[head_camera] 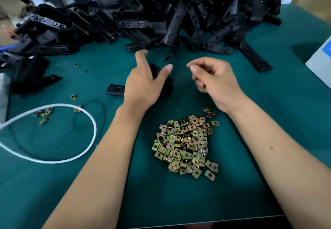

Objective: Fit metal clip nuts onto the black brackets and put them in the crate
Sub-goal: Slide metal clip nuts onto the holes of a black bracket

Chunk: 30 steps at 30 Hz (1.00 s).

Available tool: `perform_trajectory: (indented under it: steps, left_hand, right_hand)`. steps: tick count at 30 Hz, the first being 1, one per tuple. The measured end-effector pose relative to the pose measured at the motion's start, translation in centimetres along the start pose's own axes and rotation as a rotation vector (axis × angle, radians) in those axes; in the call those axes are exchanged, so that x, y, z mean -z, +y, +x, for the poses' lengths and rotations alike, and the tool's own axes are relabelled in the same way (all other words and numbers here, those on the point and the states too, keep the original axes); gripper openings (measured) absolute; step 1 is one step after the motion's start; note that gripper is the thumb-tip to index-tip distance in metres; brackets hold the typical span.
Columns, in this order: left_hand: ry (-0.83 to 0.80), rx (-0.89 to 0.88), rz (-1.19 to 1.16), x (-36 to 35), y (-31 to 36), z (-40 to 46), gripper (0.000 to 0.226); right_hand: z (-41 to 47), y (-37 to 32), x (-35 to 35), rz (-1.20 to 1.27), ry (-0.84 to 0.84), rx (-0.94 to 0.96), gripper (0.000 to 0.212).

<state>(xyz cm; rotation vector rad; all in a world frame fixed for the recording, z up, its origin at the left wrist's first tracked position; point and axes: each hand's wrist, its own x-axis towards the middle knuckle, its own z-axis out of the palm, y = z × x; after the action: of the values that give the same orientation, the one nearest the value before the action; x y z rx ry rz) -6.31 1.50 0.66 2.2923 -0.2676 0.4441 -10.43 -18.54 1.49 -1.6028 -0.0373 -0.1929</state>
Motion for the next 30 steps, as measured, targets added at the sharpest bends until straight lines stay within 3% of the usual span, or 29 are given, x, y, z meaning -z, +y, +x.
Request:
perform_trajectory:
  steps: [3, 9, 18, 21, 30]
  left_hand:
    - [-0.006, -0.061, -0.026, -1.0, 1.1, -0.1, 0.048]
    - [0.044, -0.117, -0.172, -1.0, 0.9, 0.0, 0.024]
    - [0.157, -0.17, -0.173, -0.4, 0.9, -0.2, 0.029]
    - [0.153, -0.165, -0.152, -0.5, 0.9, -0.1, 0.028]
    - [0.133, -0.145, -0.141, -0.6, 0.9, 0.0, 0.027]
  right_hand:
    - [0.3, 0.3, 0.2, 0.095, 0.07, -0.077, 0.011]
    - [-0.3, -0.1, -1.2, 0.083, -0.035, -0.045, 0.01]
    - [-1.0, -0.3, -2.3, 0.122, -0.11, -0.084, 0.008]
    - [-1.0, -0.3, -2.2, 0.15, -0.135, -0.101, 0.017]
    - [-1.1, -0.5, -2.2, 0.063, -0.192, -0.125, 0.016]
